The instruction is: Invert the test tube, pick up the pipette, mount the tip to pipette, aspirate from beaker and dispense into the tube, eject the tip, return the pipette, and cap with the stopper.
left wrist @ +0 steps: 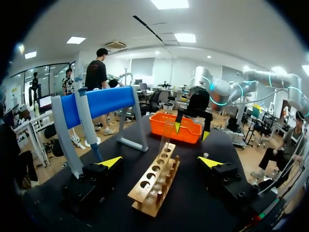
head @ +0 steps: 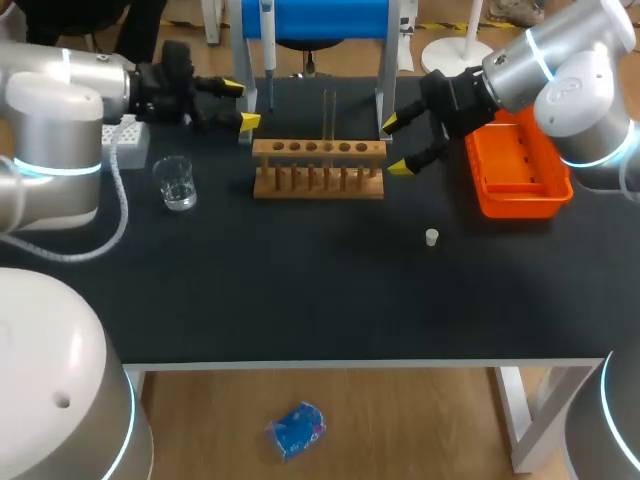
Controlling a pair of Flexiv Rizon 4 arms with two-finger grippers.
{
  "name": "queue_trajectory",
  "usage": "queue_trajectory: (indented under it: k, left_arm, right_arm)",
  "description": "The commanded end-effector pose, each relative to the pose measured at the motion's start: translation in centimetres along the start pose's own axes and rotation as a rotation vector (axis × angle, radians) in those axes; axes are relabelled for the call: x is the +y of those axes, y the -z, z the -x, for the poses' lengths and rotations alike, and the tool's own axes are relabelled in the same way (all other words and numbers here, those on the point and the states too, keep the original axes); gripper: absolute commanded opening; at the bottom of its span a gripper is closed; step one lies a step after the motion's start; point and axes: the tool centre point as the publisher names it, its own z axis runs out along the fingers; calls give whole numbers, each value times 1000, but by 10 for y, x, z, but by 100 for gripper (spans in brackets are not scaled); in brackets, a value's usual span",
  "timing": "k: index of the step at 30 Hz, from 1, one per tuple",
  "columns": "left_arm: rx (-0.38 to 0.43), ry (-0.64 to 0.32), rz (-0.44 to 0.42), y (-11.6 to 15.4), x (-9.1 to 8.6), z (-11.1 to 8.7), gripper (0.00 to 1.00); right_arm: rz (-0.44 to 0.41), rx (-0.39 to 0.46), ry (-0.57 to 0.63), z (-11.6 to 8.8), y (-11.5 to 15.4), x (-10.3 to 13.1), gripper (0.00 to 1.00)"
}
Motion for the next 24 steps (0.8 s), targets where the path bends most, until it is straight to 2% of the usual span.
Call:
queue_trajectory:
  k: [1,12,13,14,16,18,21,24]
  left_arm:
    - [-228,-1,-1,10,-2,-21,100]
    - [-228,-1,-1,10,-2,-21,100]
    - [-222,26,-6,11,-2,-18,100]
    - [-245,26,19,13,0,-16,100]
    - [-225,44,37,20,5,-13,100]
    - [-239,70,63,29,10,-10,100]
    - [-226,91,46,48,16,-9,100]
    - [-206,114,25,66,24,-4,100]
  right_arm:
    - [0,1,1,0,0,0,100]
    - [0,1,1,0,0,0,100]
    - [0,1,1,0,0,0,100]
    - [0,1,1,0,0,0,100]
    - [-24,-28,18,-5,5,8,100]
    - [-20,-76,19,-12,12,17,100]
    - [-27,-130,12,-26,20,30,100]
    - [0,-136,-7,-40,26,40,100]
